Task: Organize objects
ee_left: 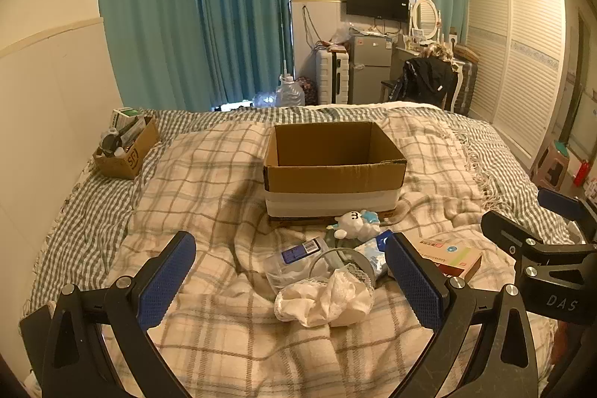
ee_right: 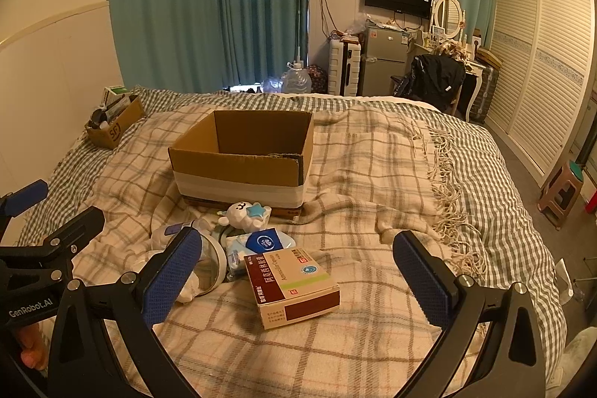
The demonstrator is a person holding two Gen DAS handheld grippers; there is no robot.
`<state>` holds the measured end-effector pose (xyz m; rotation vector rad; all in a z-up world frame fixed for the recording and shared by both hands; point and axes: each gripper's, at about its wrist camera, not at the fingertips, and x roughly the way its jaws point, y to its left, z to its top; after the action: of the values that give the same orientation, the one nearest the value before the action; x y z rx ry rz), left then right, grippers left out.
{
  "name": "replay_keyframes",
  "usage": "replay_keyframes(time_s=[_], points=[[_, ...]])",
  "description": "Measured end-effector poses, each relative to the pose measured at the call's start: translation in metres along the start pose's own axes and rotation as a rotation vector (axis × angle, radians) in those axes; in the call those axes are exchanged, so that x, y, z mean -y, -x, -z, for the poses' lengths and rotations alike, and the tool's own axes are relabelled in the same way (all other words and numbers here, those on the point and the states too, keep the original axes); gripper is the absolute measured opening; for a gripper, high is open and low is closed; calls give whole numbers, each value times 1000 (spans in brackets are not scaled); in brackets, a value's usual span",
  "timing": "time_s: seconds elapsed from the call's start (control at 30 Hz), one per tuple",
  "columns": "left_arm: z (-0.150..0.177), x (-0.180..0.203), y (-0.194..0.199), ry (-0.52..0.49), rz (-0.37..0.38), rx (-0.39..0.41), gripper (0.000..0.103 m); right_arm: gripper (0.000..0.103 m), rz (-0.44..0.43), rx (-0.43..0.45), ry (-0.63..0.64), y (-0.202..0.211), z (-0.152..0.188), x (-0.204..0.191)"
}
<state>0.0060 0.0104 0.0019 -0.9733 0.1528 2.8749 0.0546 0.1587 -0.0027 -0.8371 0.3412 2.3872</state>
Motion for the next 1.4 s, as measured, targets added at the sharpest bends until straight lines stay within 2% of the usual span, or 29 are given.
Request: replay_keyframes(time_s=[0.53, 0.83, 1.03, 1.13, 1.4], points=[[-3, 0, -1, -8, 7, -4, 103, 103, 23, -4, -16, 1, -2, 1], [-5, 2, -4, -7, 20, -21, 103, 103, 24, -2, 24, 6, -11, 6], [5, 5, -20, -13, 16, -76, 103, 103, 0, -42, 66, -5, -5, 9], [12, 6, -34, -15, 14, -119, 103, 103, -5, -80, 104, -16, 4, 9], [43, 21, -76, -59, 34, -252, 102, 103, -47, -165, 105, -45, 25, 13]])
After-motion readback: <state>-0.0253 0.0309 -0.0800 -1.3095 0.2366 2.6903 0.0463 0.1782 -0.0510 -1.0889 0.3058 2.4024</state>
